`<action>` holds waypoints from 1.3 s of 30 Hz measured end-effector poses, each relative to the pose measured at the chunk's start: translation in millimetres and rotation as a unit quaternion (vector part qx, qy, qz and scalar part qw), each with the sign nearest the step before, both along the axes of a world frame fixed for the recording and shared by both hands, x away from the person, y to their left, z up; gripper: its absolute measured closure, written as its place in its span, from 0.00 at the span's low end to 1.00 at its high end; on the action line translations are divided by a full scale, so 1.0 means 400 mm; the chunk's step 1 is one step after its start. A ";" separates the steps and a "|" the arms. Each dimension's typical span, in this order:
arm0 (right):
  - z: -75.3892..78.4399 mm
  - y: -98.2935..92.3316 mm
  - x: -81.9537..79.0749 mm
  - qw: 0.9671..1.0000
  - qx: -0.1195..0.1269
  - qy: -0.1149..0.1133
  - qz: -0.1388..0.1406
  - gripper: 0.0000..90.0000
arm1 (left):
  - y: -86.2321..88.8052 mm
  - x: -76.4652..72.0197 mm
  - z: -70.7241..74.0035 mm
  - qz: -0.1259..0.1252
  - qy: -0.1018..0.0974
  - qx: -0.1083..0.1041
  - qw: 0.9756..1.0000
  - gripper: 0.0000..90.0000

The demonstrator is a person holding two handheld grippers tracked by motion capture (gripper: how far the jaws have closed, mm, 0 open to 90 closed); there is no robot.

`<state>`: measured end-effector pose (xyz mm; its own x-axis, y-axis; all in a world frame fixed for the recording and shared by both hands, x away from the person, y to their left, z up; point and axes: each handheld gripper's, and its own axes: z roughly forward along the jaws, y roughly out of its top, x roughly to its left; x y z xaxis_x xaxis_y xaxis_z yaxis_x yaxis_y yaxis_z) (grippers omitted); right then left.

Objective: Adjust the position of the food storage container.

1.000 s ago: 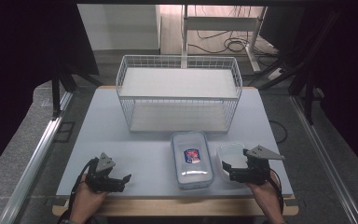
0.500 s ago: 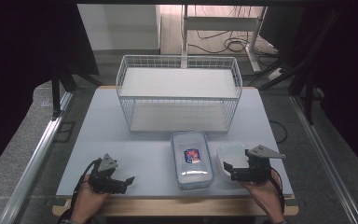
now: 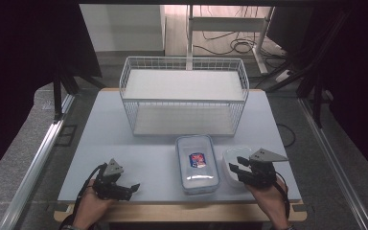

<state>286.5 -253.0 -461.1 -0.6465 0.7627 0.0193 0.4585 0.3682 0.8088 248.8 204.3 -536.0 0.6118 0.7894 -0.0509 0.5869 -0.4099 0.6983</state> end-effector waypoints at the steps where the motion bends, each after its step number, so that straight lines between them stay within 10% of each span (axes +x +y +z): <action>1: 0.002 0.006 -0.002 1.000 -0.001 0.000 0.004 0.78 | 0.000 0.000 0.000 0.000 0.000 0.001 1.000 0.07; 6: 0.003 0.042 -0.010 0.999 -0.010 0.004 0.033 0.95 | 0.001 0.000 -0.001 -0.002 -0.001 0.005 1.000 0.07; 20: -0.040 0.092 0.035 0.997 -0.060 0.024 0.041 0.99 | -0.005 0.001 -0.006 -0.010 -0.002 0.008 1.000 0.07; 39: -0.042 -0.058 0.094 0.996 -0.057 0.026 -0.069 0.99 | -0.011 0.003 -0.010 -0.020 0.004 0.015 1.000 0.07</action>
<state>324.3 -276.2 -477.9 -0.5354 0.8436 -0.0415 0.5508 0.3860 0.7400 249.8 200.0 -540.2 0.6425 0.7656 -0.0323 0.5749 -0.4537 0.6809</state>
